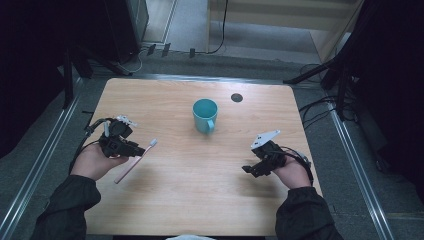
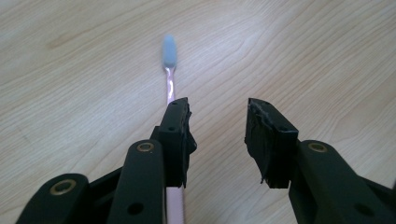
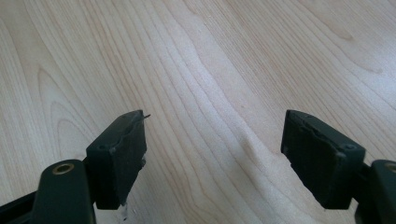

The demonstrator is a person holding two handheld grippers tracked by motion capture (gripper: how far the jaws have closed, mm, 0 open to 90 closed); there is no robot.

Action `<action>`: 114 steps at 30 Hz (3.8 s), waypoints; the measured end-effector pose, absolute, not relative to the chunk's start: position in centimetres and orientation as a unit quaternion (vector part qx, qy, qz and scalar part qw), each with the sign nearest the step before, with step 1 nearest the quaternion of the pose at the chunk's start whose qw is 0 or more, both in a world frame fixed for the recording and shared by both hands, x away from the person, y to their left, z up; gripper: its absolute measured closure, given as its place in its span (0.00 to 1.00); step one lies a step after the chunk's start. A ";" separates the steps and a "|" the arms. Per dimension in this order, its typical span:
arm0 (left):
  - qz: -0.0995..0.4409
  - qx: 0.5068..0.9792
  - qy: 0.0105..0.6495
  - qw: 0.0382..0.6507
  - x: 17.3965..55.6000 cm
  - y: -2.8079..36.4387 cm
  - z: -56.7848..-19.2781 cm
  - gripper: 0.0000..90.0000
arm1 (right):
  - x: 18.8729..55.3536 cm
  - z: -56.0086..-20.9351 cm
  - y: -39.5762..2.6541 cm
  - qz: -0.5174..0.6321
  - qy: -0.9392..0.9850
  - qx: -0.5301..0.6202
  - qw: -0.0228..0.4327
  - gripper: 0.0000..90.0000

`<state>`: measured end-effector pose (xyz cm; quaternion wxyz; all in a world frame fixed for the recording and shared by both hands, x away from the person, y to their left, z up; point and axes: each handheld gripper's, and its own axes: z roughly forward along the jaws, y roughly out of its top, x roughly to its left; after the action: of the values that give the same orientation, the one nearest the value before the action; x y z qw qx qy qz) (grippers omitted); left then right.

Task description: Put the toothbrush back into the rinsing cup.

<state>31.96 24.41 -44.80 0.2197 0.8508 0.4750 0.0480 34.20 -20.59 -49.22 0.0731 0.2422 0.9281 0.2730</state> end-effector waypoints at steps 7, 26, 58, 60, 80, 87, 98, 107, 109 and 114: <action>0.033 0.860 0.476 0.182 32.4 24.7 -45.6 0.68 | 34.1 -49.3 -20.6 0.270 0.929 0.242 0.072 0.25; -0.002 0.867 0.484 0.115 34.0 25.3 -48.1 0.72 | 33.7 -49.5 -21.1 0.265 0.930 0.245 0.071 0.25; -0.007 0.880 0.471 0.060 34.9 24.3 -50.5 0.75 | 33.1 -49.6 -21.7 0.259 0.929 0.252 0.074 0.25; -0.006 0.881 0.469 0.058 34.9 24.3 -50.5 0.75 | 33.1 -49.6 -21.8 0.259 0.929 0.252 0.074 0.25; 0.024 0.881 0.472 0.023 34.5 22.8 -50.6 0.86 | 33.0 -49.7 -21.8 0.248 0.932 0.252 0.080 0.25; 0.016 0.876 0.482 0.032 34.7 23.0 -50.6 0.87 | 33.1 -49.8 -21.8 0.247 0.933 0.250 0.079 0.25; 0.001 0.865 0.499 0.043 34.9 23.4 -50.6 0.88 | 33.1 -49.7 -21.8 0.246 0.933 0.250 0.079 0.25; 0.000 0.862 0.505 0.052 34.5 23.5 -49.8 0.88 | 33.1 -49.8 -21.8 0.246 0.933 0.250 0.079 0.25; -0.001 0.862 0.504 0.057 34.4 23.5 -49.4 0.88 | 33.1 -49.8 -21.7 0.245 0.934 0.250 0.078 0.25; -0.002 0.861 0.502 0.077 34.3 23.6 -48.6 0.88 | 33.0 -49.8 -21.7 0.245 0.934 0.249 0.077 0.25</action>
<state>34.28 23.56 -48.56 0.0769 0.8614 0.5020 -0.0018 33.04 -21.71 -49.77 0.0774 0.2494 0.9337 0.2450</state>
